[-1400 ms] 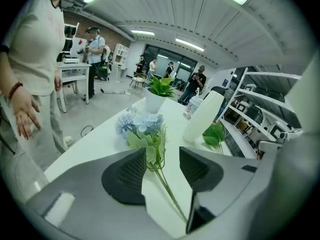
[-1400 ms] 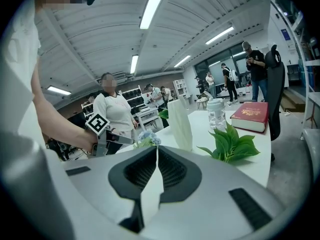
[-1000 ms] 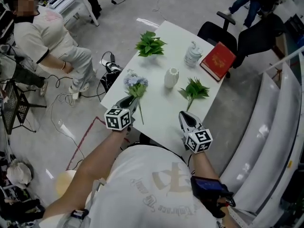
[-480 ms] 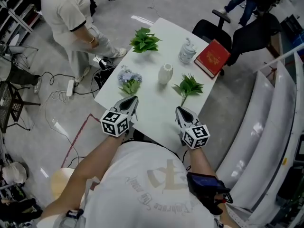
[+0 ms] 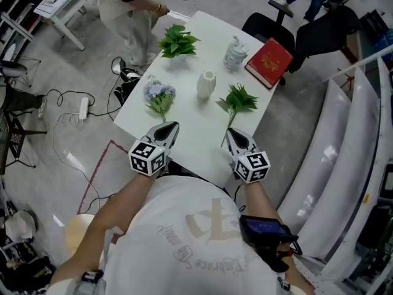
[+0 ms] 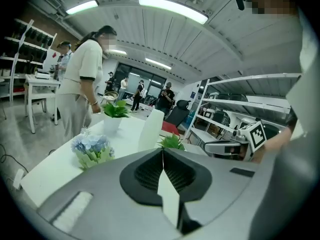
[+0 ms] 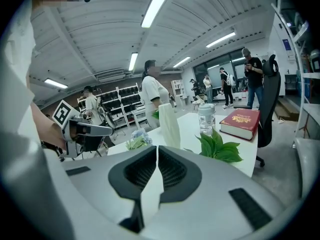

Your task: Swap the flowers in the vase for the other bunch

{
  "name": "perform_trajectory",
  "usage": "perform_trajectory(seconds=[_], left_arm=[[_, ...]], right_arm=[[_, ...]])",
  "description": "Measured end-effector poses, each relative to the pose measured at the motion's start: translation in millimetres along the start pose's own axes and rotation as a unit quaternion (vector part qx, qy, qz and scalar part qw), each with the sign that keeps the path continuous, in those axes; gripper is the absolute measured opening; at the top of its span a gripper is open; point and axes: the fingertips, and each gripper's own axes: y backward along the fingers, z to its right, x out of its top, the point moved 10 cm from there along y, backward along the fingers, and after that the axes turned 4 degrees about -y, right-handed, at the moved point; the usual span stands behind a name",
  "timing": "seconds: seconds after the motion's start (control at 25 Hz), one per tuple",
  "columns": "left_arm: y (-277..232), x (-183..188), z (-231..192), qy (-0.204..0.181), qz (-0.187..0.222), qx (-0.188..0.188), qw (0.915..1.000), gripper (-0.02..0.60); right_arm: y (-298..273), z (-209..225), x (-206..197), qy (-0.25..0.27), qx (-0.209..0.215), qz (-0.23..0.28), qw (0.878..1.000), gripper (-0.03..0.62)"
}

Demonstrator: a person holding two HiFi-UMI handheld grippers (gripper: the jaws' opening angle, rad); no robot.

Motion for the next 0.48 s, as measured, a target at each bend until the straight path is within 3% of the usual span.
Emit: perform_trajectory(seconds=[0.48], left_arm=[[-10.6,-6.2,6.3,-0.011,-0.018,-0.020,0.9996,0.008]], right_arm=[[-12.0,20.6,-3.6,0.003,-0.031,-0.028,0.999,0.011]])
